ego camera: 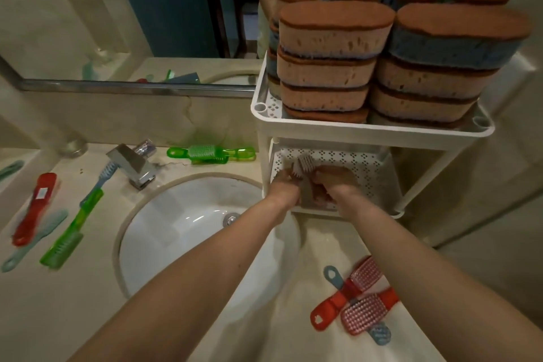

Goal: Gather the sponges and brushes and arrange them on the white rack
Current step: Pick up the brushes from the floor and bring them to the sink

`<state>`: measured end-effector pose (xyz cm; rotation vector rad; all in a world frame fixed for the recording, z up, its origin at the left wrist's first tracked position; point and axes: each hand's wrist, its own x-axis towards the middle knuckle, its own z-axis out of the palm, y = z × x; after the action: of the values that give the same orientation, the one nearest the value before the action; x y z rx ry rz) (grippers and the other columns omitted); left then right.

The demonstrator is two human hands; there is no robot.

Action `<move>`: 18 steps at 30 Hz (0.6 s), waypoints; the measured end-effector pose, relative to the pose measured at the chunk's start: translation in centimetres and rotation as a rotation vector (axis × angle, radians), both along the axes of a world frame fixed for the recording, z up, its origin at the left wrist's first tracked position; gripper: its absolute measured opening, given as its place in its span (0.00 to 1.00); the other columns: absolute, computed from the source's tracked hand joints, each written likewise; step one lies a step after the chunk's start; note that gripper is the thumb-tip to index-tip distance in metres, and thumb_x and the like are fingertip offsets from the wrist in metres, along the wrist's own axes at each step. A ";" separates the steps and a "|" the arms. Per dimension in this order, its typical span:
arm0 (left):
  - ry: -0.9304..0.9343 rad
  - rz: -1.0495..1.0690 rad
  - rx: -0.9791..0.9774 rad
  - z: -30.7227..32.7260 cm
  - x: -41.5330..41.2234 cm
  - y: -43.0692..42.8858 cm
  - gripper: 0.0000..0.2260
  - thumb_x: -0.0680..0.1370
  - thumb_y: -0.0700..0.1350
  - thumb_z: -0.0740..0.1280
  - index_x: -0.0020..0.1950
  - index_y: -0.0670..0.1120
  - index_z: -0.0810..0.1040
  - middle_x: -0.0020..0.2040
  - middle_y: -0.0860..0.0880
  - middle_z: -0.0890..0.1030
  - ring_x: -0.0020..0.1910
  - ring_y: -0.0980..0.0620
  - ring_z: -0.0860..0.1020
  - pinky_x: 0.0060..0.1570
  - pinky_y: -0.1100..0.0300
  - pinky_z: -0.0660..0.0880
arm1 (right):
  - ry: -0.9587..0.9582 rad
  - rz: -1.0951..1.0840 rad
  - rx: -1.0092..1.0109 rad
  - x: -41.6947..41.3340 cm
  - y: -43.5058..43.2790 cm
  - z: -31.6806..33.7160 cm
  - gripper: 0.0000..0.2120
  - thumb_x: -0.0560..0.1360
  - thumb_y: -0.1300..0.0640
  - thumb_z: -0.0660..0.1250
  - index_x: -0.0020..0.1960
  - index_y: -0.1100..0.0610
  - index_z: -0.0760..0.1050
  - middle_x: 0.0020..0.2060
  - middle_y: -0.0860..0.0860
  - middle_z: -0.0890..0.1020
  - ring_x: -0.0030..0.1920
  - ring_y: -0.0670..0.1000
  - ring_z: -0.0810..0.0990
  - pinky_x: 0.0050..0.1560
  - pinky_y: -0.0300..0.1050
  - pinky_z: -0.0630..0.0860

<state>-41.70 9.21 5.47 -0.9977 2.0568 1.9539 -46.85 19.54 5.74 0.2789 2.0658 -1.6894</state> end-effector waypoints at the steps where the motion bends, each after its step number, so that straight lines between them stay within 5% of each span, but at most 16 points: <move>1: -0.005 0.016 0.004 -0.2 -0.4 0.0 0.23 0.77 0.31 0.58 0.70 0.46 0.69 0.39 0.44 0.78 0.28 0.52 0.72 0.25 0.62 0.69 | 0.007 0.006 0.026 -0.5 -0.2 -0.3 0.12 0.74 0.68 0.65 0.36 0.57 0.79 0.32 0.55 0.81 0.28 0.51 0.77 0.26 0.40 0.75; 5: -0.027 0.105 -0.012 -1.2 -2.0 -0.3 0.23 0.78 0.33 0.56 0.71 0.48 0.69 0.50 0.42 0.81 0.32 0.49 0.75 0.23 0.66 0.69 | 0.069 -0.008 0.070 -2.1 -0.7 -1.9 0.14 0.75 0.65 0.66 0.33 0.51 0.78 0.36 0.56 0.81 0.34 0.54 0.78 0.41 0.50 0.78; 7: -0.043 0.143 -0.029 -1.5 -2.6 -0.1 0.23 0.79 0.34 0.55 0.73 0.50 0.67 0.57 0.44 0.80 0.47 0.42 0.81 0.38 0.60 0.78 | 0.094 -0.057 0.065 -2.6 -0.7 -2.7 0.15 0.73 0.66 0.66 0.34 0.49 0.78 0.38 0.54 0.82 0.38 0.54 0.79 0.46 0.51 0.78; 10: -0.040 0.147 -0.096 -1.5 -3.0 0.4 0.19 0.81 0.38 0.55 0.70 0.50 0.70 0.60 0.43 0.80 0.59 0.39 0.78 0.59 0.48 0.76 | 0.115 -0.006 0.130 -2.9 -0.7 -3.7 0.14 0.72 0.64 0.67 0.31 0.51 0.78 0.34 0.53 0.82 0.35 0.53 0.81 0.41 0.46 0.80; 14: -0.016 0.068 -0.266 -0.9 -2.9 0.8 0.17 0.81 0.44 0.56 0.69 0.49 0.73 0.59 0.43 0.80 0.58 0.38 0.78 0.58 0.50 0.76 | 0.072 0.034 0.095 -3.5 -1.0 -4.5 0.12 0.72 0.63 0.68 0.31 0.54 0.79 0.30 0.54 0.82 0.31 0.55 0.80 0.39 0.50 0.81; 18: 0.026 -0.073 -0.427 -0.8 -2.4 1.0 0.16 0.82 0.43 0.57 0.68 0.44 0.73 0.63 0.43 0.78 0.60 0.42 0.77 0.52 0.60 0.73 | 0.075 0.135 0.117 -4.0 -1.0 -5.2 0.07 0.75 0.62 0.65 0.44 0.59 0.83 0.39 0.58 0.84 0.40 0.60 0.83 0.46 0.54 0.82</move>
<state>-44.13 10.19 4.63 -0.9500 2.5492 1.5307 -50.86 18.50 0.59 0.1109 2.1892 -1.5243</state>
